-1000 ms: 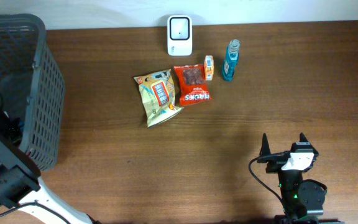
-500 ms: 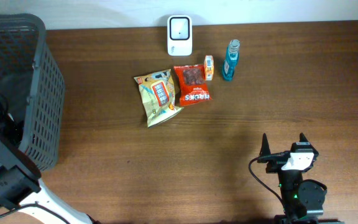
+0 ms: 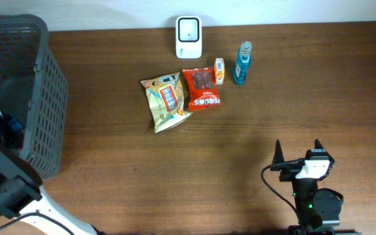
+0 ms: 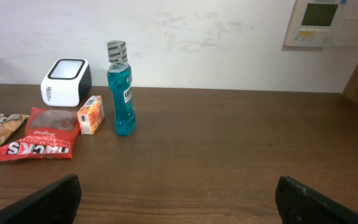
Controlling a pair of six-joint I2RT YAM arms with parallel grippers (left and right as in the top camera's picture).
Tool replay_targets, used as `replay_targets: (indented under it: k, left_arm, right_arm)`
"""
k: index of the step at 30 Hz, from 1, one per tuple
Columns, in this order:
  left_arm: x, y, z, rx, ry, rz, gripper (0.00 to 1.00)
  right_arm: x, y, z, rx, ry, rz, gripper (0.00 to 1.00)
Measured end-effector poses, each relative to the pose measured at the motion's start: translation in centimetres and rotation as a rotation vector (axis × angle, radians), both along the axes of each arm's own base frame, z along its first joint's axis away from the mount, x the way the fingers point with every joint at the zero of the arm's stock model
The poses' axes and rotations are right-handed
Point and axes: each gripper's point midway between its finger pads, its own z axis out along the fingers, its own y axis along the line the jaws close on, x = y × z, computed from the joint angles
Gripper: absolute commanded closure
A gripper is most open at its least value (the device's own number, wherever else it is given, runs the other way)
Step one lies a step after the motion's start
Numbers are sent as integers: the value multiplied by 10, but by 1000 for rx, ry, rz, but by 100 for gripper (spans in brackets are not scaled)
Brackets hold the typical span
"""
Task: Scan the item barcode
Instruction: 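Grasp the small dark red snack bag in the basket with left gripper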
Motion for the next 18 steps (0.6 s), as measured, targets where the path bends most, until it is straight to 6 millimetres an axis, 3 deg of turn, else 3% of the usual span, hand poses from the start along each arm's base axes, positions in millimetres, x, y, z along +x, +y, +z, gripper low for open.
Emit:
replay_targets:
  k: [3,8,13,18]
  left_arm:
    - [17,3,26,3,-82,1,100]
    - [50,-1,86,-10,-281,-10,100]
    - [87,-19,169,-50,-588,-68,100]
    - [114,-69,272,-154,-977,-237,100]
  right_arm:
    - [0,0,0,0,0,0,2]
    - [0,0,0,0,0,0,2]
    - [0,0,0,0,0,0,1]
    - [0,0,0,0,0,0,2]
